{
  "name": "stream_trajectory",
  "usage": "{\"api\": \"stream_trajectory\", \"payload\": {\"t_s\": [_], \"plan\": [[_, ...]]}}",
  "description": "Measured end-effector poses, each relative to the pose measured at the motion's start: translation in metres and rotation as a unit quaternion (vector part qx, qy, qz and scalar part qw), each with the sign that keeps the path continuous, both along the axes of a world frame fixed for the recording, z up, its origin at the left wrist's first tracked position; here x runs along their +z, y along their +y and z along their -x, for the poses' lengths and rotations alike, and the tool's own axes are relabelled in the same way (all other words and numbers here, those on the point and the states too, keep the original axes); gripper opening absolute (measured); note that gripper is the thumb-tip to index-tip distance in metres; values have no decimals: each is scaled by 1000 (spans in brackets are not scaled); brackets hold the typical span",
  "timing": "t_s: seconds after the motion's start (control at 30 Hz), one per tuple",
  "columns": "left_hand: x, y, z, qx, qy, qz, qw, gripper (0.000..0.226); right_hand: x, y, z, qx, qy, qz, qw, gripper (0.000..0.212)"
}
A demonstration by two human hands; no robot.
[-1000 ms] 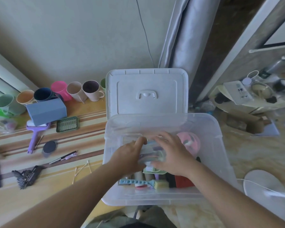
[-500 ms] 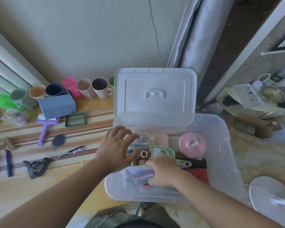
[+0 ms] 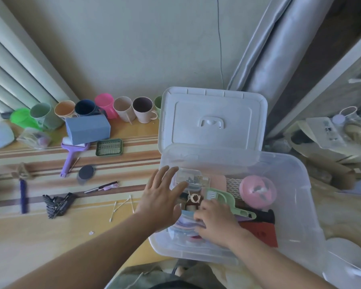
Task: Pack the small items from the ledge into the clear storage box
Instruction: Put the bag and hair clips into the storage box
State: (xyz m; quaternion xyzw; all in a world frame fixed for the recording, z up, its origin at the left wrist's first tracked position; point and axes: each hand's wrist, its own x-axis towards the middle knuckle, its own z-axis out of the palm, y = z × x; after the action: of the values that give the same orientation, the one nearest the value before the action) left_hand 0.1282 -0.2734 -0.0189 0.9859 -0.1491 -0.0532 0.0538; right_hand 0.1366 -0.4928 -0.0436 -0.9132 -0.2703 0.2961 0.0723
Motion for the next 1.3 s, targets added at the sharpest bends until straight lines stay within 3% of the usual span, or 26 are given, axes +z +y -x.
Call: {"api": "stream_trajectory", "payload": {"t_s": [0.03,0.17,0.23,0.3,0.4,0.5,0.63,0.8,0.9,1.03,1.3], "plan": [[0,1,0,2,1,11,1000,62,0,3,0,4,7,16,1000,12],[6,13,0,17,-10,139,990,58,3,10,-6,-6,24,36,999,21],[9,33,-4,34,-30,207,977,57,12,16,-16,-64,-9,-46,997,30],[2,65,-9,69,-46,240,967,56,27,30,-28,-133,-82,-159,975,24],[-27,130,-16,147,-26,200,968,59,57,81,-44,-152,-198,-262,932,8],[-56,201,-13,230,48,144,961,57,66,157,-57,-103,-219,-304,921,17],[-79,279,9,282,130,75,948,54,32,260,-65,-31,-122,-250,960,20],[-98,336,37,304,153,57,939,52,-44,339,-72,23,-47,-71,996,9],[-105,356,40,277,154,45,947,50,-83,356,-70,8,-13,-29,999,2],[-113,377,36,252,136,68,956,45,-105,360,-61,-5,-14,-4,1000,16],[-111,419,9,330,105,134,928,47,-97,370,-52,6,-21,40,999,20]]}}
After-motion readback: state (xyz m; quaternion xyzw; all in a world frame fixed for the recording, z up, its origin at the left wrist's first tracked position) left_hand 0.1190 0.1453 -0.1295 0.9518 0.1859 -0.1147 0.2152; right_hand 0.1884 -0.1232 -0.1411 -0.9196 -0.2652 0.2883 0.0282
